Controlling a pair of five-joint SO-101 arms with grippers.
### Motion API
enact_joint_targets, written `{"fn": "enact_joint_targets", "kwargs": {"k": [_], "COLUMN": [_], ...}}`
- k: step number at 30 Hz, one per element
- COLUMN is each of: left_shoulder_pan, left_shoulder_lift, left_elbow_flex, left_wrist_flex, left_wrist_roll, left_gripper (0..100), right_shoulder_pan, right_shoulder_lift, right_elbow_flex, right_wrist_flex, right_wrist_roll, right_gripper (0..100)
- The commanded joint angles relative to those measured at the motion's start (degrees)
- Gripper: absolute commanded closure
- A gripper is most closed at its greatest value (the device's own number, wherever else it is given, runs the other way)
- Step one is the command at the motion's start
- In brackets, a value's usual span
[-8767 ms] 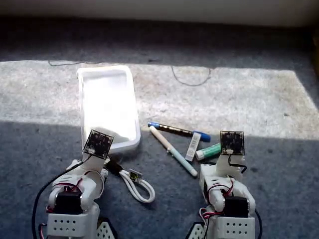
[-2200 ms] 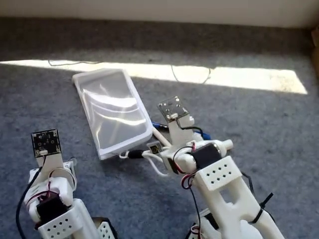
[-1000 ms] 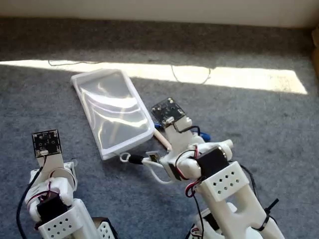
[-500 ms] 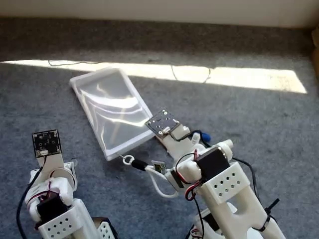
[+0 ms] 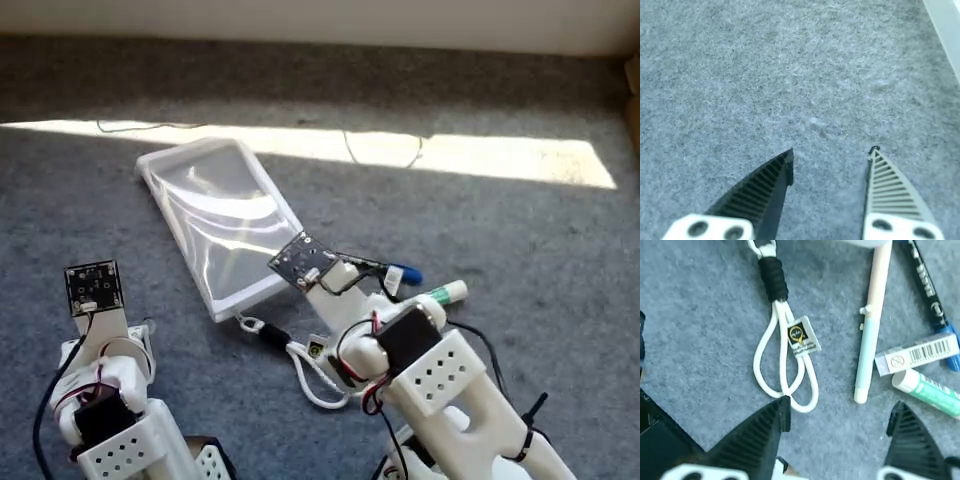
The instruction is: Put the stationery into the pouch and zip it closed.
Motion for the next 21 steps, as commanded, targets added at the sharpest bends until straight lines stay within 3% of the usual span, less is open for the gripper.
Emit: {"fn": "enact_joint_targets", "kwargs": {"k": [1, 10, 21], "left_shoulder_pan": [-0.2, -0.2, -0.2], "left_shoulder_lift": [-0.3, -0.3, -0.3], "left_elbow_flex": [-0.4, -0.4, -0.4], "left_wrist_flex": [-1.1, -1.1, -1.1], "left_wrist_roll": [-0.5, -0.5, -0.5], "left_gripper": [76, 76, 76], "right_shoulder_pan": [-3.8, -6.4, -11.5], "right_shoulder_lift": [-1.1, 0.0, 21.4], "right_elbow_flex": [3.2, 3.7, -3.4], "right_wrist_flex": [-9.7, -13.7, -23.3], "right_wrist_roll": [-2.5, -2.5, -2.8], "right_gripper": [71.0, 71.3, 71.3]}}
